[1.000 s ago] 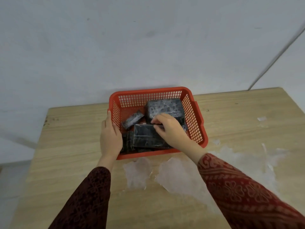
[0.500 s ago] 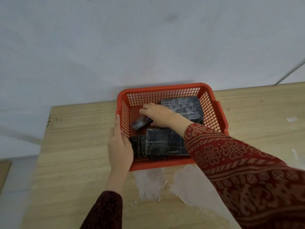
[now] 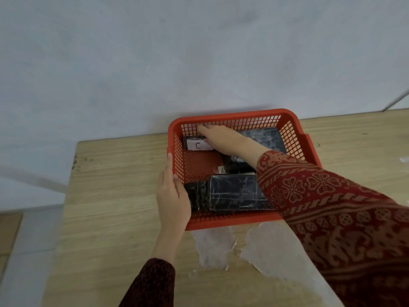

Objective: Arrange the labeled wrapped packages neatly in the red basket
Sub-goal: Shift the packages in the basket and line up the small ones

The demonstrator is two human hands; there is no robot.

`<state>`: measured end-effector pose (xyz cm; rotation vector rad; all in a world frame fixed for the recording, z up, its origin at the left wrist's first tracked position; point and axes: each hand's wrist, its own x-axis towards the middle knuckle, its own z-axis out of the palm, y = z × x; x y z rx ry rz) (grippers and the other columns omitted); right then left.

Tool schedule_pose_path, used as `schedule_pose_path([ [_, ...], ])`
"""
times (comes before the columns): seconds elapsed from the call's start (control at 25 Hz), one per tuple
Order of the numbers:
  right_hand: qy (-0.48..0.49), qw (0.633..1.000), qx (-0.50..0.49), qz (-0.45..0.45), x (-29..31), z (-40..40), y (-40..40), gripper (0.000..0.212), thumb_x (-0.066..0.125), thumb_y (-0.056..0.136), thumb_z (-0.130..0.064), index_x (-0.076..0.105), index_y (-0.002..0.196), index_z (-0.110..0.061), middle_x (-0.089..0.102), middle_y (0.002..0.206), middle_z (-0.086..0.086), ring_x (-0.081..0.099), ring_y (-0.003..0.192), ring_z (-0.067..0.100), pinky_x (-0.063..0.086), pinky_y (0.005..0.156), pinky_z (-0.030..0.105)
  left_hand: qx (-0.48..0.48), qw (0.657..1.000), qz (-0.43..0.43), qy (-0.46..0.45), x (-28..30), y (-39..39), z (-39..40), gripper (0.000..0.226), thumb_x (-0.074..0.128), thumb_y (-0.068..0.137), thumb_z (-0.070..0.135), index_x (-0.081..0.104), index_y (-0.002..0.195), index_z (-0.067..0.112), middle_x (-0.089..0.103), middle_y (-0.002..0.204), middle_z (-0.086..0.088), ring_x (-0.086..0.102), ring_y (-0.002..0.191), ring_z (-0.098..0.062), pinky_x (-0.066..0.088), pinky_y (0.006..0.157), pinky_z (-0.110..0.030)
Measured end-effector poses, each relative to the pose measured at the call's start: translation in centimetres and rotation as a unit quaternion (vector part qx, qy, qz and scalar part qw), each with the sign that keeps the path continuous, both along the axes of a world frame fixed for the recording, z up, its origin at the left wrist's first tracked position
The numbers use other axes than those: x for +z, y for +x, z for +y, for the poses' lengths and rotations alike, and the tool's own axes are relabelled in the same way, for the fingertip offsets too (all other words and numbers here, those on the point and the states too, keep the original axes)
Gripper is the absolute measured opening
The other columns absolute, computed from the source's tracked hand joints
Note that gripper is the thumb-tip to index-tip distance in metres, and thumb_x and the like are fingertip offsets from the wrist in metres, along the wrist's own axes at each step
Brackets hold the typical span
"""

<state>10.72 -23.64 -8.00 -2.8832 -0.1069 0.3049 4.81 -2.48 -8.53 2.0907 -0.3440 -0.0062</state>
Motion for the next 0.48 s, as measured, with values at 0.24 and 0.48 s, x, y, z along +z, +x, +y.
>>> schedule_pose_path([
  [0.24,-0.093,0.996,-0.001,-0.001,-0.4,1.7,-1.2,0.054,0.068,0.083,-0.018,0.045,0.127,0.0,0.039,0.139,0.02,0.043,0.124,0.037,0.049,0.094,0.049,-0.006,0.998,0.043,-0.053,0.0,0.3,0.4,0.046,0.035,0.1,0.011,0.034,0.145,0.02,0.038,0.143,0.013,0.035,0.13,0.007,0.029,0.104,-0.006],
  [0.48,-0.01,0.999,-0.024,-0.021,2.3,4.6,-2.3,0.038,0.059,0.086,-0.021,0.051,0.12,-0.008,0.054,0.124,0.014,0.052,0.114,0.032,0.045,0.089,0.041,-0.011,0.997,0.052,-0.059,0.1,0.3,0.3,0.046,0.035,0.1,0.012,0.034,0.145,0.022,0.036,0.141,0.016,0.032,0.127,0.009,0.024,0.098,0.003],
])
